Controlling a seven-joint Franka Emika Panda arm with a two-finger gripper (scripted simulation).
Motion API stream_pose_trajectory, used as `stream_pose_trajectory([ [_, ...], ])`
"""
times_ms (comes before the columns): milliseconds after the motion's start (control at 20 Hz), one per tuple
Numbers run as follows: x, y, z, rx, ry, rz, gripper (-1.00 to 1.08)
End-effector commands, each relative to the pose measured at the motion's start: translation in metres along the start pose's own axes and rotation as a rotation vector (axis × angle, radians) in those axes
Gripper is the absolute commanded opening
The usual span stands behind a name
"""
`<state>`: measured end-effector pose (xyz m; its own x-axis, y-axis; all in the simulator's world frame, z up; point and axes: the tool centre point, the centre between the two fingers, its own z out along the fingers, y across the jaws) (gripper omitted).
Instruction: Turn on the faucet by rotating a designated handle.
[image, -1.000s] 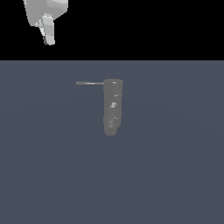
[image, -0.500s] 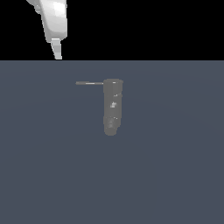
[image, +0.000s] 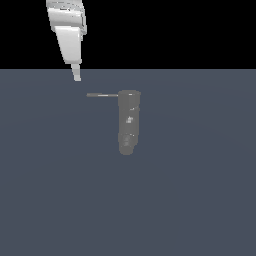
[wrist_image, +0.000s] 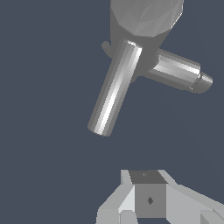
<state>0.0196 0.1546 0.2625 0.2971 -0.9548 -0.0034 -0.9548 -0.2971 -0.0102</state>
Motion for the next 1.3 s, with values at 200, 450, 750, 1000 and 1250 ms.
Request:
stream_pose_trajectory([
  [200,0.021,-0.034,0.027,-0.005,0.005,0.15,-1.0],
  [450,0.038,-0.054,0.044,-0.007,0.007,0.246,-1.0],
  [750,0.053,-0.069,0.057,-0.009,0.007,0.323,-1.0],
  [1000,0.058,-0.074,0.061,-0.01,0.006,0.35,-1.0],
  [1250,0.059,-0.074,0.061,-0.01,0.006,0.351,-1.0],
])
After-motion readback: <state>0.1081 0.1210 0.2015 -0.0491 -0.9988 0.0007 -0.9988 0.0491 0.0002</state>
